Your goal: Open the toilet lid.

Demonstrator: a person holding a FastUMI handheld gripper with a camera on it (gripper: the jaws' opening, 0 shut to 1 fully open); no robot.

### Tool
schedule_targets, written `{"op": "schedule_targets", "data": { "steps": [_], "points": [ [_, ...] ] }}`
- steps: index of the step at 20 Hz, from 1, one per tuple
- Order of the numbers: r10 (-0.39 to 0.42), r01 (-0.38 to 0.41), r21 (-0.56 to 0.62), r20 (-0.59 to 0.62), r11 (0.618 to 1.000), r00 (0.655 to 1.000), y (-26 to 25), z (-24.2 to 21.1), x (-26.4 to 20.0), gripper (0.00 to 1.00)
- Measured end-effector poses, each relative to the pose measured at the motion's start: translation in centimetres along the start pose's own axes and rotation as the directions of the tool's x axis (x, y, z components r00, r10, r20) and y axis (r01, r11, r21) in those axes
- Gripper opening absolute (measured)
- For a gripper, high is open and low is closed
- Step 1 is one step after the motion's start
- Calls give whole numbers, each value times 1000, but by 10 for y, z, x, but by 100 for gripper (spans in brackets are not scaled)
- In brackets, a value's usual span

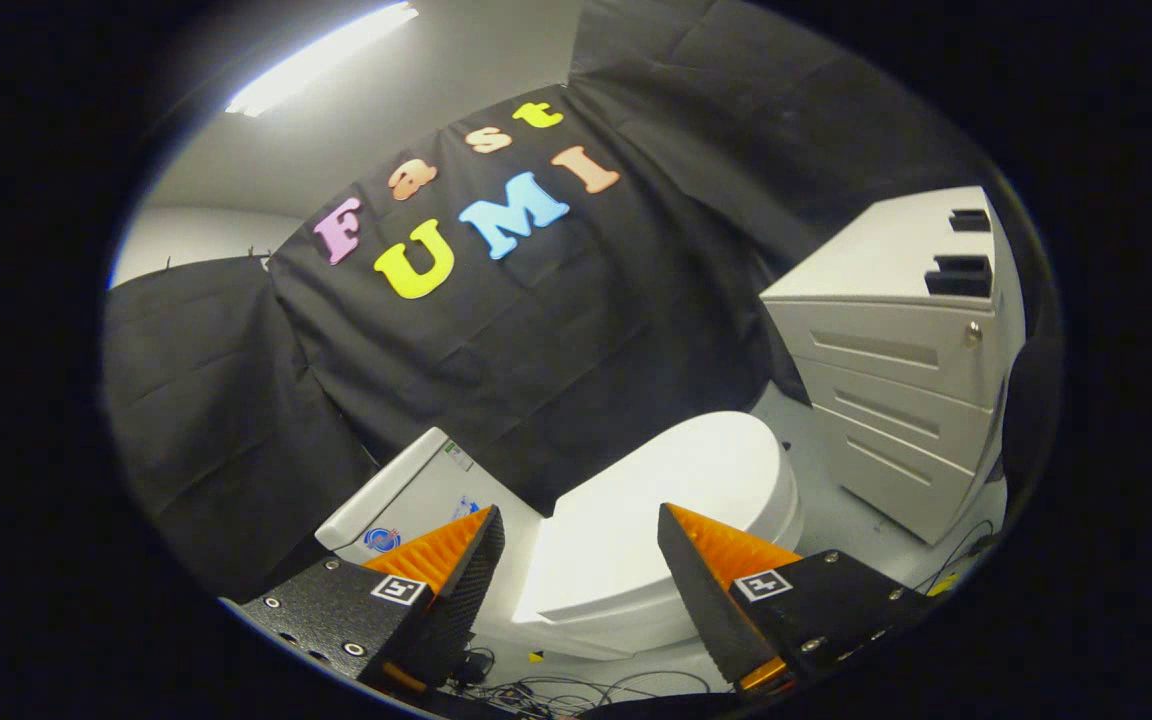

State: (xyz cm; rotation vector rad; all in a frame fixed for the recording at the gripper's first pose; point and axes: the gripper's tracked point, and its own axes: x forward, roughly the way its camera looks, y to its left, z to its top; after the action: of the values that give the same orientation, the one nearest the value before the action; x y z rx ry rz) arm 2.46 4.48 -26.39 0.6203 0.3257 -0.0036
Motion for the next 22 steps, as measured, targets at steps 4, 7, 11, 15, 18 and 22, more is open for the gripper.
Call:
{"op": "schedule_targets", "data": {
  "steps": [4,7,11,15,18,22],
  "points": [
    [-53,60,115,-61,992,997,-48,-27,22,95],
    [-88,105,185,-97,977,991,-74,-40,32,94],
    [-157,189,238,-148,953,976,-107,-63,41,95],
    [-173,229,289,-204,930,963,-129,-85,51,94],
    [-188,259,336,-230,906,955,-145,-98,59,94],
    [-183,263,408,-225,874,957,-160,-105,66,94]
  ]
}}
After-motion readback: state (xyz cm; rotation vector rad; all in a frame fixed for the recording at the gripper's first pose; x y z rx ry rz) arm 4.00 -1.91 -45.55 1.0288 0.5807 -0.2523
